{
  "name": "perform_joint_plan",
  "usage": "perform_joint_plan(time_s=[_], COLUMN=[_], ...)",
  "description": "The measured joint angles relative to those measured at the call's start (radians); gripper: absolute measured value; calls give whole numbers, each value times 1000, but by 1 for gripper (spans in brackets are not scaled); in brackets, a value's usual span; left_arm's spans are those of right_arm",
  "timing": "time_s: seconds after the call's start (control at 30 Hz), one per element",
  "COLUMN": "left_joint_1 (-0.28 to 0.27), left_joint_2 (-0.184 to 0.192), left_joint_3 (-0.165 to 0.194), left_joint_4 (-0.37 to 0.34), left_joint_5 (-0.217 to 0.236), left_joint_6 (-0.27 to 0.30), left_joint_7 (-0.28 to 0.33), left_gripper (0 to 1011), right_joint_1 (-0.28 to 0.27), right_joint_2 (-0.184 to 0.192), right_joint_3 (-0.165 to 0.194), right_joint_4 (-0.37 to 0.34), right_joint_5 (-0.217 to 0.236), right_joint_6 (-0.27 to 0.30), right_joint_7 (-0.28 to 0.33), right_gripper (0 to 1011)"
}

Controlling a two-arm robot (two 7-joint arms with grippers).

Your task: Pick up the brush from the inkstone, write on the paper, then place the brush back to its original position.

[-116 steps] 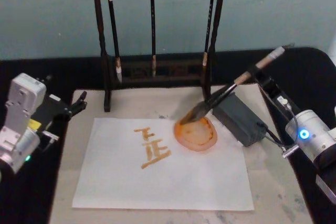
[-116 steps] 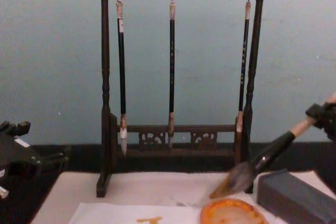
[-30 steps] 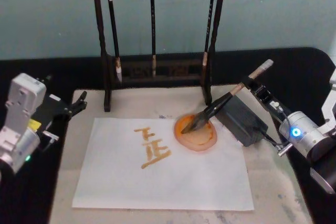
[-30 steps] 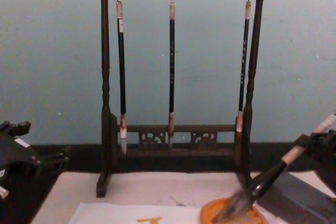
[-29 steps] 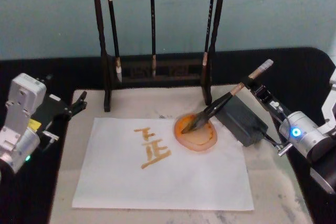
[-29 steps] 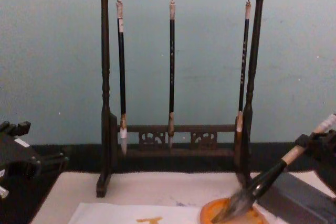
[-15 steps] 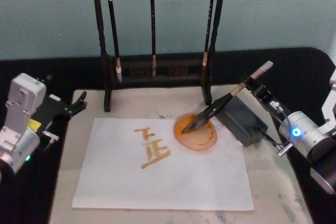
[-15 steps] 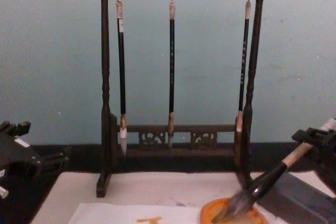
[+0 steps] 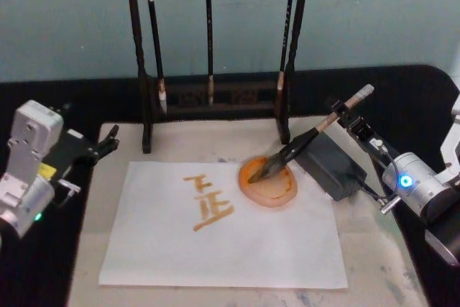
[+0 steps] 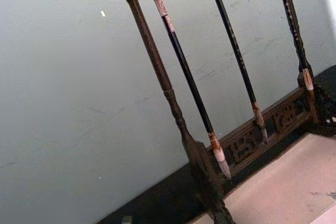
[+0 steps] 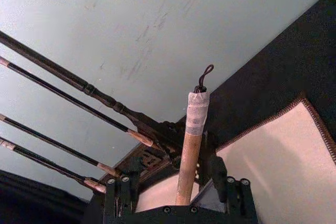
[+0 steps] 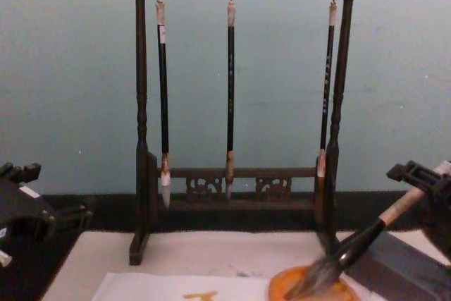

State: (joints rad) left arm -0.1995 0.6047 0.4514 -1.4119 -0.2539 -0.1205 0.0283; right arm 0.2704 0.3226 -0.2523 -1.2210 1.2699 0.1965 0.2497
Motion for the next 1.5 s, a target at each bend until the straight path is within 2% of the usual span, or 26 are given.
perform_joint_plan(time_s=[0.2, 0.67, 0.93, 1.1, 1.2, 1.23, 1.33, 1.37, 1.5], left_joint_1=[0, 0, 0, 0, 0, 0, 0, 0, 0], left_joint_2=[0, 0, 0, 0, 0, 0, 0, 0, 0], left_joint_3=[0, 0, 0, 0, 0, 0, 0, 0, 0], left_joint_4=[0, 0, 0, 0, 0, 0, 0, 0, 0], left_joint_5=[0, 0, 0, 0, 0, 0, 0, 0, 0], left_joint_6=[0, 0, 0, 0, 0, 0, 0, 0, 0], left_joint_7=[0, 0, 0, 0, 0, 0, 0, 0, 0], left_gripper=[1010, 1010, 1010, 1010, 1010, 1010, 1010, 1010, 1010], right_joint_1=[0, -4, -67, -128, -165, -165, -188, -188, -197], right_joint_2=[0, 4, 40, 72, 94, 94, 112, 112, 119], right_joint_3=[0, -2, -2, 0, -8, -8, -25, -25, -48], right_joint_4=[0, -6, -97, -180, -236, -236, -283, -283, -319], right_joint_5=[0, 1, 25, 31, 6, 6, -40, -40, -136], right_joint_6=[0, -1, -17, -41, -79, -79, -127, -127, -184], right_joint_7=[0, -2, -42, -77, -100, -100, -123, -123, -157], right_gripper=[1000, 1000, 1000, 1000, 1000, 1000, 1000, 1000, 1000])
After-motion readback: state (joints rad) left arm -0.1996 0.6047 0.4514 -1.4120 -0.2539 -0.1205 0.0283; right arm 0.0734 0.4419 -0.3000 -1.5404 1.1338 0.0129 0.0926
